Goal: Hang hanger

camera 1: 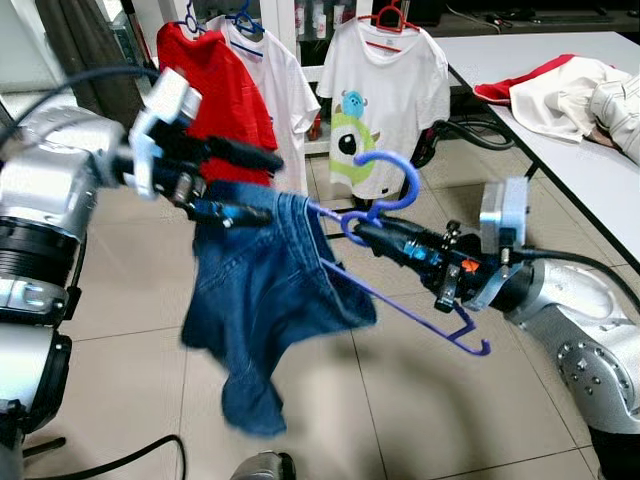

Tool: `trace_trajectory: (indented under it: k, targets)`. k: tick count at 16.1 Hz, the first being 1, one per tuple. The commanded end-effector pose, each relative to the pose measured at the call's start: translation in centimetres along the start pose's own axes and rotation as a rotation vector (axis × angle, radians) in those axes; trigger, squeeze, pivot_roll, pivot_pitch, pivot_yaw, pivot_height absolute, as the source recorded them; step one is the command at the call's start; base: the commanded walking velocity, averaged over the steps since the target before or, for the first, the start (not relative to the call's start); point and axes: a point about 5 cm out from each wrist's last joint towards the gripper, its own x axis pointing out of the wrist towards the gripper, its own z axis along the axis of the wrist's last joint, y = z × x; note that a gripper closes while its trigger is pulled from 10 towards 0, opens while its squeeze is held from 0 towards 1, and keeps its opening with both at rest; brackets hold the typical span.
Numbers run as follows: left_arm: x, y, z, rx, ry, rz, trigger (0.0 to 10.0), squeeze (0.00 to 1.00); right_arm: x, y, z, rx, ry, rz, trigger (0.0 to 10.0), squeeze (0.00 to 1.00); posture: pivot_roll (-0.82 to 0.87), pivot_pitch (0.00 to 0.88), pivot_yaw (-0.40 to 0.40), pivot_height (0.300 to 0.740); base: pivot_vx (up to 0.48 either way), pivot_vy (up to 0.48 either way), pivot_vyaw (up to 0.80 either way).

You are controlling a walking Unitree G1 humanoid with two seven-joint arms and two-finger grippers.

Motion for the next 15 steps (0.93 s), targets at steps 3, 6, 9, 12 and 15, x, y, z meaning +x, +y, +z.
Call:
trace_trajectory:
  k: [3, 6, 9, 12, 15]
  targets:
    - [0.4, -0.2, -0.1, 0.069, 0.102, -0.048, 0.0, 0.00, 0.1, 1.0, 0.9, -0.034, -0.015, 0.062, 10.0, 0.00, -0.07, 0.043, 0.082, 0.740, 0.000, 0.000, 0.00]
    - [0.8, -0.1, -0.3, 0.128, 0.164, -0.072, 0.0, 0.00, 0.1, 1.1, 0.9, -0.039, 0.002, 0.085, 10.0, 0.00, -0.07, 0.039, 0.081, 0.740, 0.000, 0.000, 0.00]
    - [1.2, 0.0, -0.3, 0.166, 0.197, -0.095, 0.0, 0.00, 0.2, 1.2, 0.9, -0.047, 0.014, 0.109, 10.0, 0.00, -0.07, 0.036, 0.082, 0.740, 0.000, 0.000, 0.00]
    - [1.2, 0.1, -0.8, 0.179, 0.234, -0.104, 0.0, 0.00, 0.3, 1.3, 0.9, -0.053, 0.021, 0.123, 10.0, 0.00, -0.07, 0.035, 0.081, 0.740, 0.000, 0.000, 0.00]
    - [1.2, 0.3, -1.2, 0.176, 0.237, -0.095, 0.0, 0.00, 0.3, 1.3, 1.0, -0.058, 0.023, 0.129, 10.0, 0.00, -0.07, 0.035, 0.081, 0.740, 0.000, 0.000, 0.00]
